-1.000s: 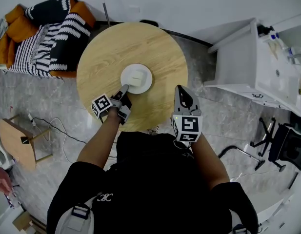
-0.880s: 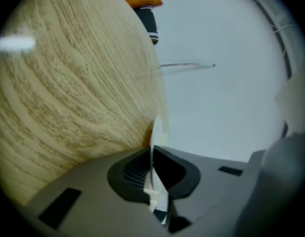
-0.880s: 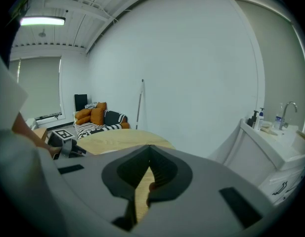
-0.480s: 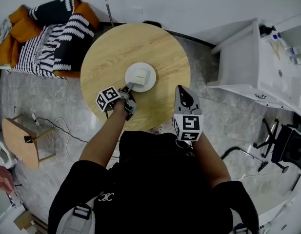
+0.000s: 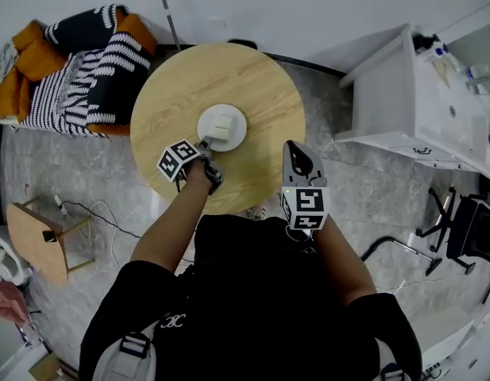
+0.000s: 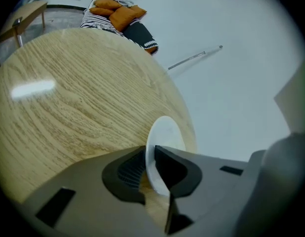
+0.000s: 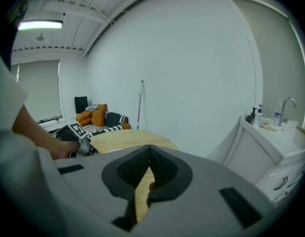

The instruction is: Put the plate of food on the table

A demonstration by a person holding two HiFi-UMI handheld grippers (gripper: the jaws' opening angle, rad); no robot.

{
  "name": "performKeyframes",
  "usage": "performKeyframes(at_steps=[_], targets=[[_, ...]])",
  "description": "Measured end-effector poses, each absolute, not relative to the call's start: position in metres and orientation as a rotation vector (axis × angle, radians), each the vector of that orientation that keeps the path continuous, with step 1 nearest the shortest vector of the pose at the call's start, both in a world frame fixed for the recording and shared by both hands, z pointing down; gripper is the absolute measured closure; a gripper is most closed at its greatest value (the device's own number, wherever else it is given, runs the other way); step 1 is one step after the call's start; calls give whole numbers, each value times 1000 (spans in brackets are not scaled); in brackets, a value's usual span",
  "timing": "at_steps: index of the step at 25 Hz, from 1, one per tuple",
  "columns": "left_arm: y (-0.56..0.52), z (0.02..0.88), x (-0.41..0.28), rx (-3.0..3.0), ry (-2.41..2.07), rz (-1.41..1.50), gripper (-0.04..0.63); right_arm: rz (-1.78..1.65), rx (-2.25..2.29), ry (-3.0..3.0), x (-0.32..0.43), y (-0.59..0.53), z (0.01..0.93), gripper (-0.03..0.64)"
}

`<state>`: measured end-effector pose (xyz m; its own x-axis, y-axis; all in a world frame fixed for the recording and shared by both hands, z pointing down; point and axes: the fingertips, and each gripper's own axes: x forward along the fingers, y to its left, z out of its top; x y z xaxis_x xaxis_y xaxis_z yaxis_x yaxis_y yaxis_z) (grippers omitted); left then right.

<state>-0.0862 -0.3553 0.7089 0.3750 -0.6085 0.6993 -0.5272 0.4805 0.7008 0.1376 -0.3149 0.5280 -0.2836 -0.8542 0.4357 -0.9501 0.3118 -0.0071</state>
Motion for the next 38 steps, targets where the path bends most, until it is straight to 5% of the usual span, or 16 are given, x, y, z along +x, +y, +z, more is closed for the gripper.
performKeyframes(at_steps=[13, 16, 38], targets=[[-343, 701, -111, 1201, -1381, 177, 533, 395, 1627, -2247, 128, -300, 524, 612], [-334, 697, -102, 1280, -1309, 237, 588, 393, 1623, -2256, 124, -301, 524, 612], [-334, 572, -103, 2084, -1340, 457, 588, 271, 1567, -2390, 35, -326, 488, 612]])
